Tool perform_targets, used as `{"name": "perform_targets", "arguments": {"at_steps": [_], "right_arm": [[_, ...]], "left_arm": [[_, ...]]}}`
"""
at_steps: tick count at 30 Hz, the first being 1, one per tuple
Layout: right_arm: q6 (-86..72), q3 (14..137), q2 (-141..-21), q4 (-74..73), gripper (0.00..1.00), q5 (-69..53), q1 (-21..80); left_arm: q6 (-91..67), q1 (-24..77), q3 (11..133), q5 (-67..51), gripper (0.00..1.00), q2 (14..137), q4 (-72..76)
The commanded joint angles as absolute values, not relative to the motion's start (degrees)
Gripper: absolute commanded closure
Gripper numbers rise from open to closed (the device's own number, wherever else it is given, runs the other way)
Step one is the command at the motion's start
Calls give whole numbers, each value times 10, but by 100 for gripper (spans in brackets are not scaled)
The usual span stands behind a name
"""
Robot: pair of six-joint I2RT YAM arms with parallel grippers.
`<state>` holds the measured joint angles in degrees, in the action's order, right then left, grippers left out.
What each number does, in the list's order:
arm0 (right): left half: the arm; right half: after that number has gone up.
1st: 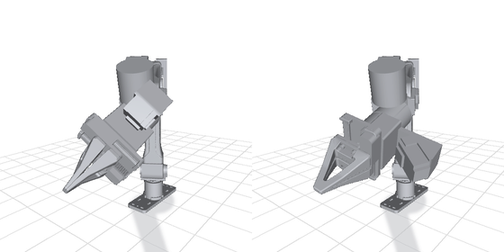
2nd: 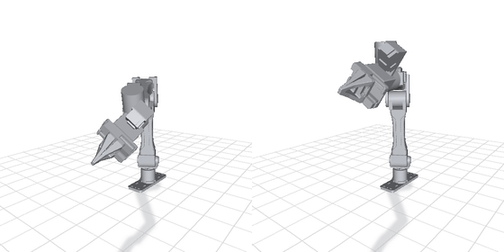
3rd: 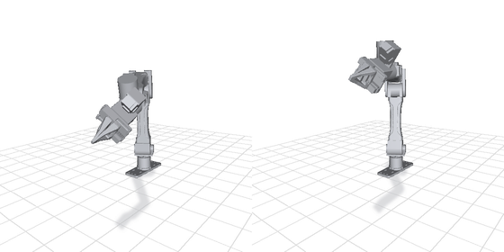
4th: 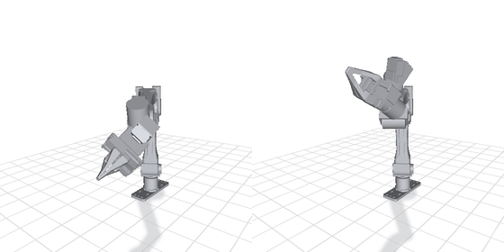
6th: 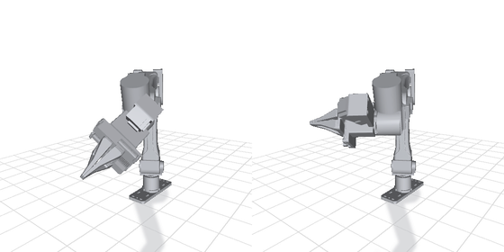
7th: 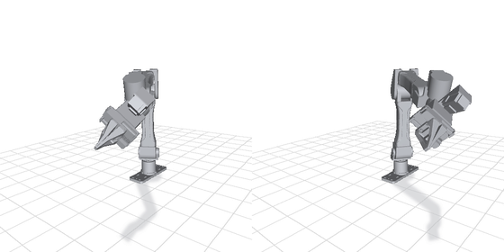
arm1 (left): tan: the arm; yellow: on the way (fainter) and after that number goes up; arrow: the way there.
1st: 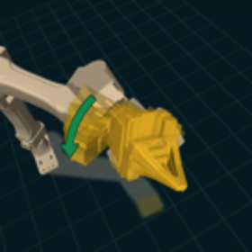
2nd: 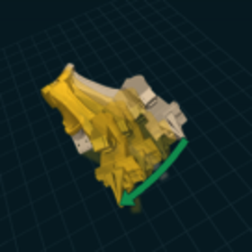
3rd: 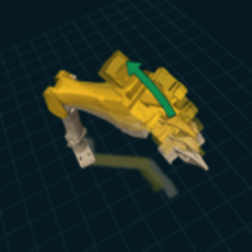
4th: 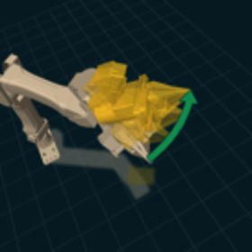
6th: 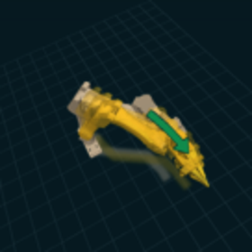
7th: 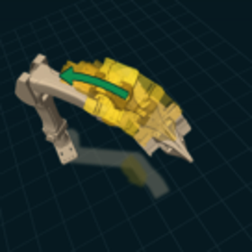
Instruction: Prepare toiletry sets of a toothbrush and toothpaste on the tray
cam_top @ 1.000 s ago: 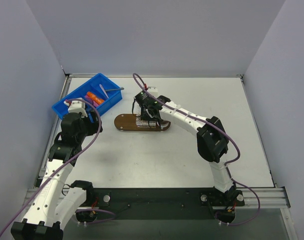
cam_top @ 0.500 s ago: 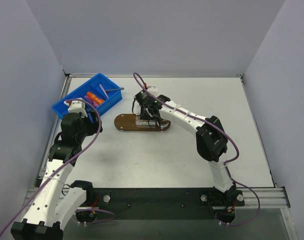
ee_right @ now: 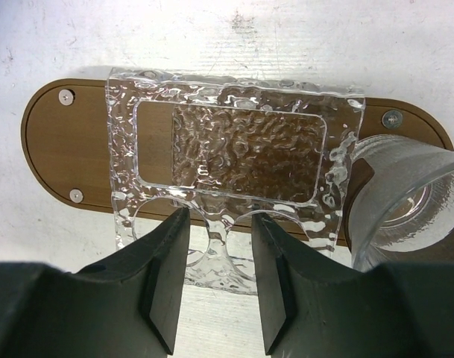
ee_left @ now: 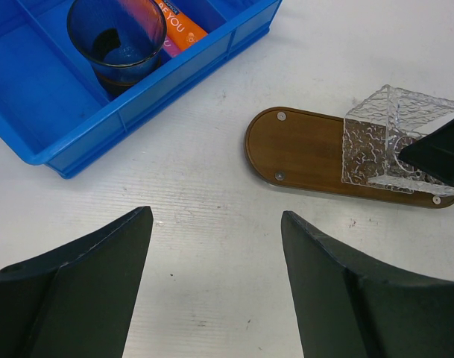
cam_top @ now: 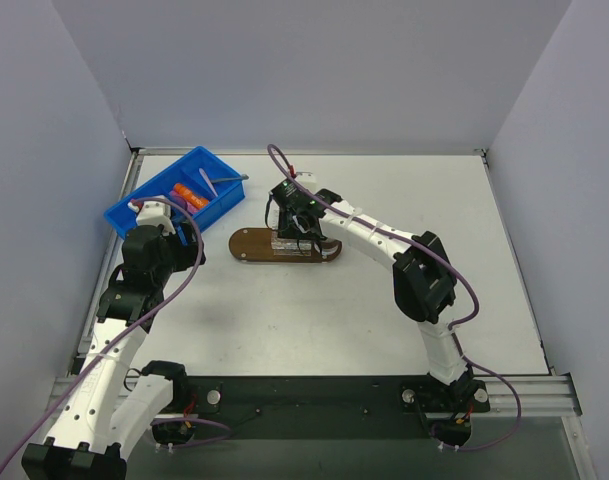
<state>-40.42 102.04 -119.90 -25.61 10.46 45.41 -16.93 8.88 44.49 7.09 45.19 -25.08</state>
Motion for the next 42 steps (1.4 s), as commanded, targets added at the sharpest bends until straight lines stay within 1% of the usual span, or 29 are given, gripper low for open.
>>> {"name": "perform_targets", "arguments": {"at_steps": [1, 5, 7, 15, 31, 34, 38, 42], "right_arm": [[-396, 1042, -1206, -277, 64, 101, 454], [-391, 1043, -1195, -276, 58, 104, 453], [-388, 1044, -1191, -276, 58, 107, 454], [-381, 1042, -1165, -263, 60, 112, 455], [-379, 1014, -1105, -253, 60, 118, 466], [-368, 1000, -1072, -243, 60, 125, 473], [-339, 955, -999, -215, 60, 115, 479], [-313, 891, -925, -181, 61, 95, 478]], "left_arm": [[-168, 85, 446, 69, 20, 452, -225], [-166, 85, 446, 68, 20, 452, -226], [-165, 85, 446, 66, 20, 452, -227], [-164, 85, 446, 79, 20, 444, -229], [-164, 83, 448, 86, 20, 446, -230], [-165, 82, 451, 111, 21, 432, -234], [-163, 81, 441, 151, 22, 403, -219], [-161, 69, 450, 142, 21, 429, -216]]}}
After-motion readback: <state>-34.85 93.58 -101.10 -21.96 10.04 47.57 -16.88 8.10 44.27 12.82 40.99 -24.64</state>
